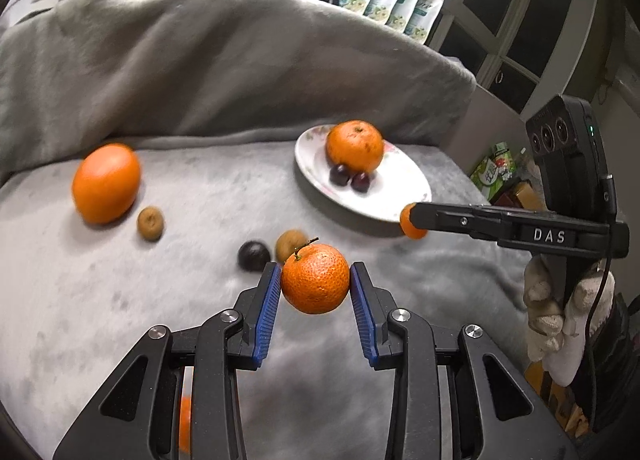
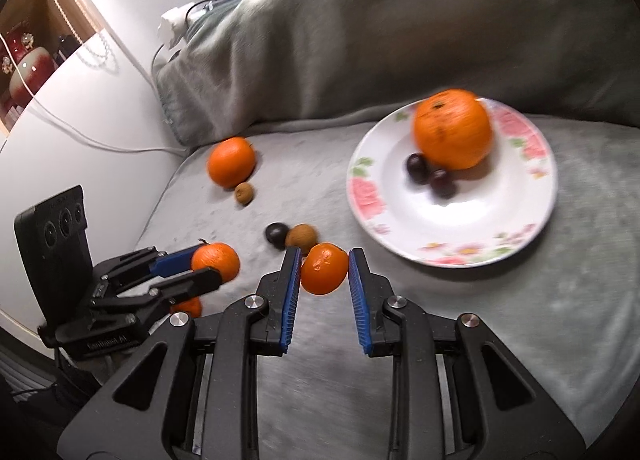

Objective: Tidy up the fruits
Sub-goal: 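Place the tangerine on the plate with the left gripper while the right gripper places the kumquat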

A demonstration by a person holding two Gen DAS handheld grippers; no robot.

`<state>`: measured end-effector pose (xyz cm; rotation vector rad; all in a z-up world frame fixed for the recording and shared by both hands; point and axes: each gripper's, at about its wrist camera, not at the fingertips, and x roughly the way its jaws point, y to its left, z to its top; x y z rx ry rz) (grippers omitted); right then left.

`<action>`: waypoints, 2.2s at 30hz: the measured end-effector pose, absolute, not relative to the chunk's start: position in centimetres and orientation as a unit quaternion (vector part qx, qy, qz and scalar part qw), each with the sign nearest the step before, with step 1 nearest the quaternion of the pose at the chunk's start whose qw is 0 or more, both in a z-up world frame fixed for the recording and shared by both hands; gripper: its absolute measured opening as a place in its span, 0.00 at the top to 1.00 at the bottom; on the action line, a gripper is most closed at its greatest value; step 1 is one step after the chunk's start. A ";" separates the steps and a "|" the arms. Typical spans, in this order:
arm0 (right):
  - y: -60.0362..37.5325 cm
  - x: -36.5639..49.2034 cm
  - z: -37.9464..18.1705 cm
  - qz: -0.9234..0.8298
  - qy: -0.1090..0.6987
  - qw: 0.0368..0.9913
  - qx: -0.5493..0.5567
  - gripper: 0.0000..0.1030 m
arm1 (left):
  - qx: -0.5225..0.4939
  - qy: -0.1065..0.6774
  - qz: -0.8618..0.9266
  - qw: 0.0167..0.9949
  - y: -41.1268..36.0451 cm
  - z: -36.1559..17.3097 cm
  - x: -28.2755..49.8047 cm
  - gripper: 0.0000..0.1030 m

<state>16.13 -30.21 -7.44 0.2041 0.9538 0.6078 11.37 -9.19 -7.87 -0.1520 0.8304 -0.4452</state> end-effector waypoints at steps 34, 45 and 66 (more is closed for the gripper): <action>-38.0 21.1 -8.6 0.173 0.433 0.881 0.076 0.75 | -0.042 0.404 -0.240 0.882 -17.5 -8.1 17.3 0.67; -38.1 21.7 -9.0 0.175 0.436 0.879 0.081 0.75 | -0.038 0.405 -0.238 0.882 -17.9 -8.3 17.7 0.67; -38.6 21.0 -7.1 0.176 0.398 0.892 0.120 0.10 | -0.012 0.383 -0.219 0.898 -18.1 -7.4 17.2 0.22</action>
